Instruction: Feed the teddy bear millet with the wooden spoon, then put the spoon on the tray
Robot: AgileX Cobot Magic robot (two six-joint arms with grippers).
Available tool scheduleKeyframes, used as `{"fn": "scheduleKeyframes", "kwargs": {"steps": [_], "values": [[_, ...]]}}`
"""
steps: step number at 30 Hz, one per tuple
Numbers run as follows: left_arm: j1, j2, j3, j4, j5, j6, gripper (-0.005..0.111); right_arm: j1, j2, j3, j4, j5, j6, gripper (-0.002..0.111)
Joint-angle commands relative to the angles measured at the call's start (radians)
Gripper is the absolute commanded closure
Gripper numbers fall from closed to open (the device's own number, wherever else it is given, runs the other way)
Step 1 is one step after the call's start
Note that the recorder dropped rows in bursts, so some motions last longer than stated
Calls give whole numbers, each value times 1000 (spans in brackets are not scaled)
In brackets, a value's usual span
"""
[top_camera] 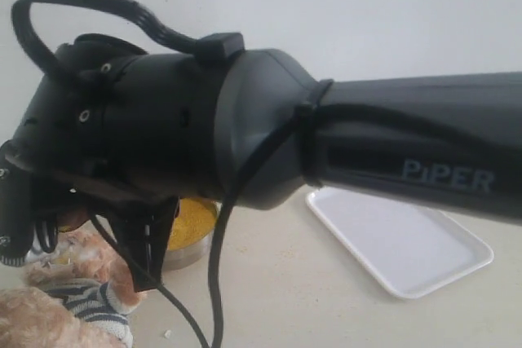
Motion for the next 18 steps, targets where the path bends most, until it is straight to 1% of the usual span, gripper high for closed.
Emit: {"fn": "scheduleKeyframes", "kwargs": {"steps": [1,10,14,18], "values": [[-3,-1,5,-13,35,-2,103,34,-6,-5,-65,-13,21,108],[-3,-1,5,-13,35,-2,103,41,-6,-5,-116,25,29,108],[-3,-1,5,-13,35,-2,103,41,-6,-5,-201,15,121,108],[-3,-1,5,-13,35,-2,103,41,-6,-5,-180,28,135,108]]}}
